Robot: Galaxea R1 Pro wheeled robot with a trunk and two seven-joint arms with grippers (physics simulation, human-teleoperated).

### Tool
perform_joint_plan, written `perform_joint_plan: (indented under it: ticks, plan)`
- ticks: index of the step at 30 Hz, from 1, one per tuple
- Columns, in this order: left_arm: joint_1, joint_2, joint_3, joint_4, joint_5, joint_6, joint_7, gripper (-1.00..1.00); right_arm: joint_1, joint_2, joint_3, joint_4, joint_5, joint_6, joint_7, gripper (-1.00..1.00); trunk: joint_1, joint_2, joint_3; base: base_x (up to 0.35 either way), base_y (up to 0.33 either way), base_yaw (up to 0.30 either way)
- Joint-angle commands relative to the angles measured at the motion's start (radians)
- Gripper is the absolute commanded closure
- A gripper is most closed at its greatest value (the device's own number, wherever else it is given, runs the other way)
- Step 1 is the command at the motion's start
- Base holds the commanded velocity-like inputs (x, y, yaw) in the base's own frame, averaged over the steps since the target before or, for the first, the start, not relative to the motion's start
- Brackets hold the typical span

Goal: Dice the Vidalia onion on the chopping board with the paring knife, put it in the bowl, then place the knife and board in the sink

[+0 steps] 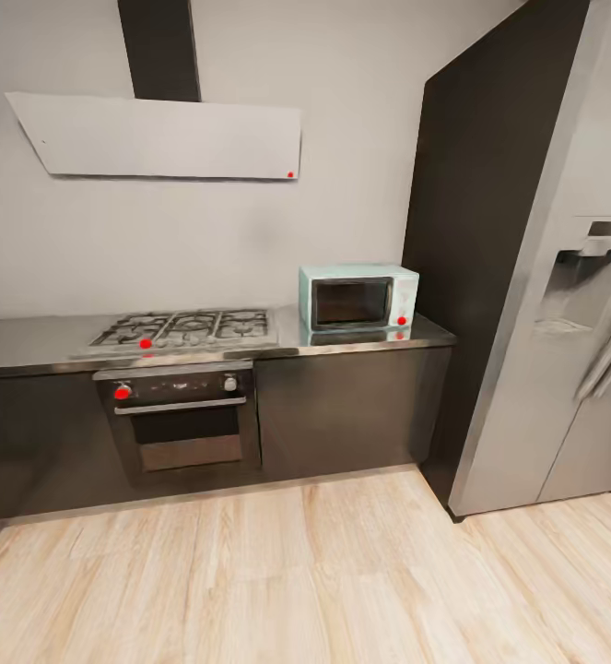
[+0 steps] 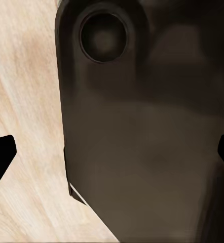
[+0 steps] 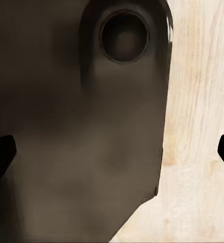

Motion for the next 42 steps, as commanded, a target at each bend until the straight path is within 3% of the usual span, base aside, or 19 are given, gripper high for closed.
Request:
perform_joint_plan:
  ticks: [1, 5, 12, 28, 42]
  plan:
    - [0.0, 0.0, 0.0, 0.0, 0.0, 0.0, 0.0, -1.0, 0.0, 0.0, 0.0, 0.0, 0.0, 0.0, 0.0, -1.0, 0.0, 0.0, 0.0, 0.0, 0.0, 0.0]
    - [0.0, -0.002, -0.002, 0.002, -0.002, -0.002, -0.002, -1.0, -0.002, -0.005, 0.001, -0.002, 0.002, 0.001, -0.006, -1.0, 0.0, 0.0, 0.0, 0.0, 0.0, 0.0]
    - [0.0, -0.002, -0.002, 0.002, -0.002, -0.002, -0.002, -1.0, -0.002, 0.028, 0.001, -0.038, 0.002, 0.002, -0.006, -1.0, 0.0, 0.0, 0.0, 0.0, 0.0, 0.0]
    - [0.0, -0.002, 0.001, 0.002, -0.002, -0.002, -0.001, -1.0, -0.002, 0.028, 0.001, -0.046, 0.002, -0.001, -0.006, -1.0, 0.0, 0.0, 0.0, 0.0, 0.0, 0.0]
    - [0.0, -0.007, 0.001, -0.001, 0.005, 0.0, -0.001, -1.0, -0.002, 0.031, 0.003, -0.057, 0.002, -0.07, -0.006, -1.0, 0.0, 0.0, 0.0, 0.0, 0.0, 0.0]
